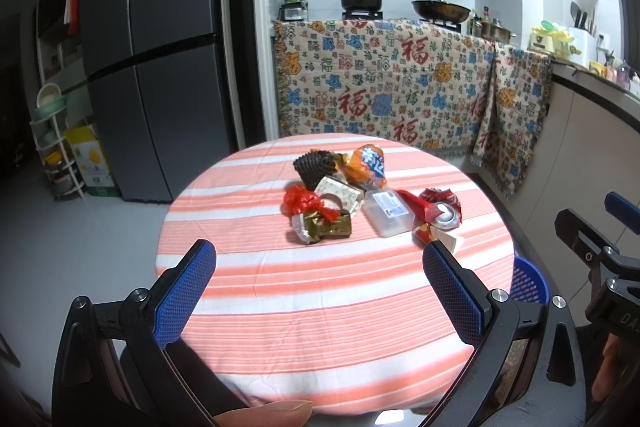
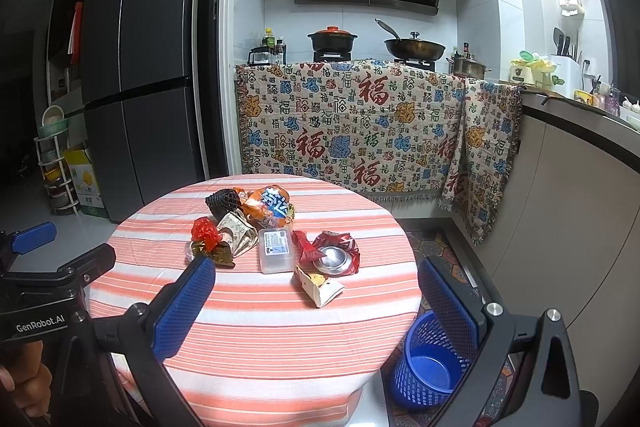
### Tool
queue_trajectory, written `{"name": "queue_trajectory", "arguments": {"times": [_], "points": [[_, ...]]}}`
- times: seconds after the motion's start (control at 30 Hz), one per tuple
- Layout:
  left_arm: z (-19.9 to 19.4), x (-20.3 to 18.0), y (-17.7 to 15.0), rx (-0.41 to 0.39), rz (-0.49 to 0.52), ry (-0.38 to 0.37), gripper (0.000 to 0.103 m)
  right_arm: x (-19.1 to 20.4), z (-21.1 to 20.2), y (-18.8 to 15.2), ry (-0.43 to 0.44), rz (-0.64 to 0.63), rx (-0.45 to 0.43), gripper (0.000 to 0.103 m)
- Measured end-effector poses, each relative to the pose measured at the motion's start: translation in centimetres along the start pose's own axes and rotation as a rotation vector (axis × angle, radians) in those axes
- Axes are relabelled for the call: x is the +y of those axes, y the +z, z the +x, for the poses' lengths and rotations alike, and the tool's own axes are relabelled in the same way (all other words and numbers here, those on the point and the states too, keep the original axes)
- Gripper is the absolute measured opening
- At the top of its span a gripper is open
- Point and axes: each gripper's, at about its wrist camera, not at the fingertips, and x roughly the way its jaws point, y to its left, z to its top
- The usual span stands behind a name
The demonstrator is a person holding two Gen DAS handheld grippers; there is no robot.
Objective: Collect trash
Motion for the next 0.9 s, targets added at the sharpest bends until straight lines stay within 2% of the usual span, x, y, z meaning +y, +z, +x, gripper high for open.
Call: {"name": "queue_trajectory", "arguments": {"times": [0.9], "points": [[0.37, -0.1, -0.22, 0.011, 0.002, -0.003, 0.103, -0.17, 0.3, -0.31, -0.004, 0.008, 0.005, 0.103]]}}
